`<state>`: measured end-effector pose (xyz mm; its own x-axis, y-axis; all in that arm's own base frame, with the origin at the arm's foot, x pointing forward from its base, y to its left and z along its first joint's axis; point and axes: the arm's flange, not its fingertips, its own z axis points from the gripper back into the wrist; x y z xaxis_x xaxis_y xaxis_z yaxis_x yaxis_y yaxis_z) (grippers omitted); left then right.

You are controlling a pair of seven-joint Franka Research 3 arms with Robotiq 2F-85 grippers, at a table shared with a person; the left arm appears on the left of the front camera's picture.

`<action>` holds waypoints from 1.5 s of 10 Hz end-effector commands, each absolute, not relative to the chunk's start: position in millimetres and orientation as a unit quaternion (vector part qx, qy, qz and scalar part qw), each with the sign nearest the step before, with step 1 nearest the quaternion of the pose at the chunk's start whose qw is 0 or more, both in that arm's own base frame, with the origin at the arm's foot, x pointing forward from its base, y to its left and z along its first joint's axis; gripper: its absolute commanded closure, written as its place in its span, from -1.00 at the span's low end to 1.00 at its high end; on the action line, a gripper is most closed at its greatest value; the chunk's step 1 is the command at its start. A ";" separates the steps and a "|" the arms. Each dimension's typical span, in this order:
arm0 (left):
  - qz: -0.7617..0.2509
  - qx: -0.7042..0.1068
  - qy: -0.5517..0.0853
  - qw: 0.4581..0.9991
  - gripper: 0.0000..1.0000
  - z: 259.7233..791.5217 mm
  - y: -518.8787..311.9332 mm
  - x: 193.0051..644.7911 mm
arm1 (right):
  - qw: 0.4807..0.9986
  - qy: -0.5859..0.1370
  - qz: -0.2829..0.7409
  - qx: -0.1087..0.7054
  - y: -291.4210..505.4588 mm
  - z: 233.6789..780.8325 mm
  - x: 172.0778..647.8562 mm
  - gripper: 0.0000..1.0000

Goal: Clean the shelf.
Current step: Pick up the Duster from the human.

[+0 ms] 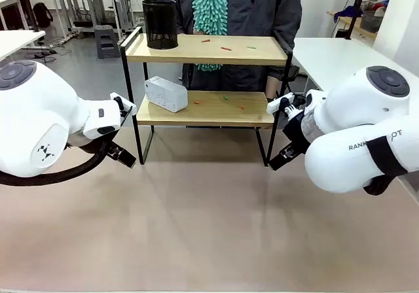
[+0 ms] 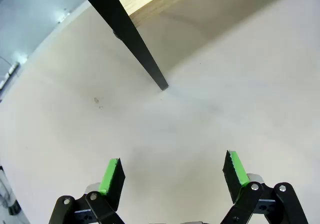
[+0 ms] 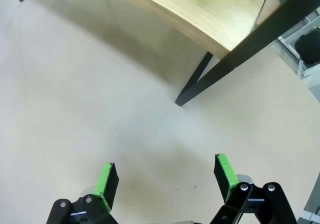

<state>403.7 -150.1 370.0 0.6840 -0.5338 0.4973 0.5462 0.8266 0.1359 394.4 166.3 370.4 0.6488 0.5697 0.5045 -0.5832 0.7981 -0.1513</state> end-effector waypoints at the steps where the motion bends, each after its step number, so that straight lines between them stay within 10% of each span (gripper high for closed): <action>1: -0.294 -0.012 -0.267 0.917 -1.00 370.1 -150.2 403.7 | 0.908 -0.274 0.317 0.012 166.3 370.5 394.4 -1.00; 10: -0.294 -0.012 -0.267 0.918 -1.00 370.0 -150.1 403.8 | 0.908 -0.274 0.318 0.012 166.3 370.4 394.3 -1.00; 15: -0.241 -0.282 -0.261 0.891 -1.00 541.4 -34.8 270.6 | 0.896 -0.266 0.103 0.340 6.3 572.0 253.9 -1.00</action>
<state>307.9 -113.3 544.7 0.7038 -0.4093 0.5806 0.6489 0.7031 -0.2909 300.2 82.4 548.8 0.8306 0.2192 0.5119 -0.4645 0.7797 0.4199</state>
